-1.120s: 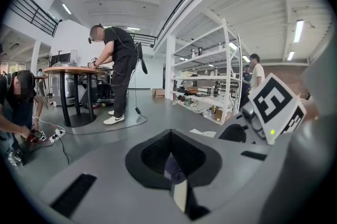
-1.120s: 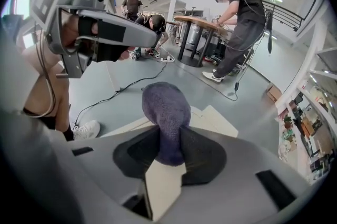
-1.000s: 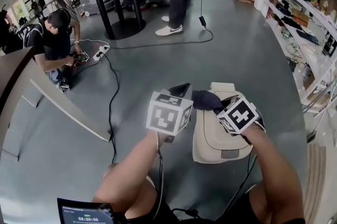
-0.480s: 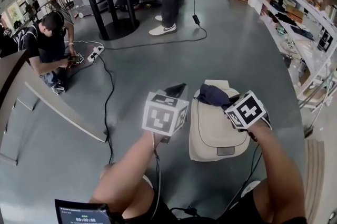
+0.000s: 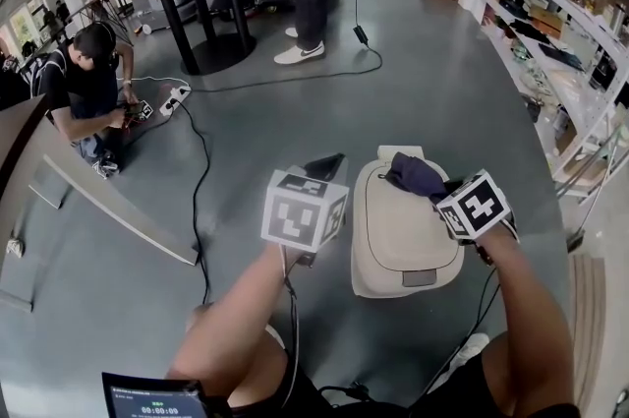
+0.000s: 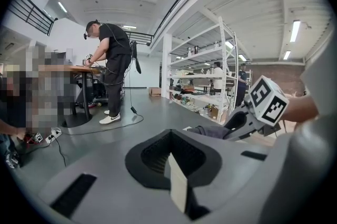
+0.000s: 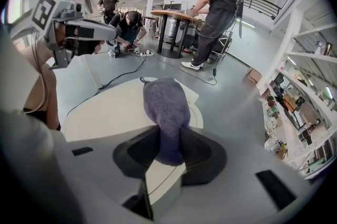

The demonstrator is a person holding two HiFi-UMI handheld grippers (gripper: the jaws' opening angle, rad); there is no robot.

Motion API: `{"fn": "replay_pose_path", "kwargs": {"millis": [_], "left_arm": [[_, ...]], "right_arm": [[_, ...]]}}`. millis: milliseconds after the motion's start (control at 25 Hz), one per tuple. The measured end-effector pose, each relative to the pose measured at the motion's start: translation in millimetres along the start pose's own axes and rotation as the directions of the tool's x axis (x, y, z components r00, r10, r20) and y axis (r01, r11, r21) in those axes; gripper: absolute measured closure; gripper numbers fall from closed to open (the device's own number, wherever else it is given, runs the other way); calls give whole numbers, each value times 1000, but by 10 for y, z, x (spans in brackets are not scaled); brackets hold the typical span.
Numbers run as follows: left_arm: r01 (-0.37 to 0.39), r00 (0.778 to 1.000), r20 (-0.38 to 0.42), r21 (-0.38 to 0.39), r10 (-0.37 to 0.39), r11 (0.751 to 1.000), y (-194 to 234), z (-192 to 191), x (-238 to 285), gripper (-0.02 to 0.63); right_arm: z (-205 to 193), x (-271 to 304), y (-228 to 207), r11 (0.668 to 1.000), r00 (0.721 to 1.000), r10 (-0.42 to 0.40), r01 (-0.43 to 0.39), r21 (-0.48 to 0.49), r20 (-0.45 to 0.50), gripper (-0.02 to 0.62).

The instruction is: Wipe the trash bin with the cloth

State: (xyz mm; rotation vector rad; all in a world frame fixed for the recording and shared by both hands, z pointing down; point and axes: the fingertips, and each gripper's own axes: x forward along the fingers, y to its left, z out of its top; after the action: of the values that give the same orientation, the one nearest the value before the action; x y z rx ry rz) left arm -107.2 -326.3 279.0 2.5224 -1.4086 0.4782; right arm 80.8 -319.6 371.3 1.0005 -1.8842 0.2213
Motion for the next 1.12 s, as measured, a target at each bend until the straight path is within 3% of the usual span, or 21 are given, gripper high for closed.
{"fn": "replay_pose_path", "kwargs": {"millis": [160, 360, 600, 760, 1120], "left_arm": [[8, 1000, -3, 4, -8, 1000, -28, -15, -4, 607], [15, 1000, -11, 4, -15, 1000, -53, -72, -8, 607], [13, 1000, -13, 12, -13, 1000, -82, -102, -13, 607], [4, 1000, -6, 17, -4, 1000, -60, -79, -55, 607], [-74, 997, -13, 14, 75, 997, -12, 28, -323, 607]], "right_arm": [[-116, -42, -78, 1000, 1000, -27, 27, 14, -10, 482], [-247, -34, -200, 993, 993, -112, 110, -53, -47, 482], [-235, -31, -208, 996, 996, -90, 90, 9, -20, 482], [49, -152, 25, 999, 996, -51, 51, 7, 68, 482], [339, -309, 776, 981, 992, 46, -23, -194, 116, 482]]}}
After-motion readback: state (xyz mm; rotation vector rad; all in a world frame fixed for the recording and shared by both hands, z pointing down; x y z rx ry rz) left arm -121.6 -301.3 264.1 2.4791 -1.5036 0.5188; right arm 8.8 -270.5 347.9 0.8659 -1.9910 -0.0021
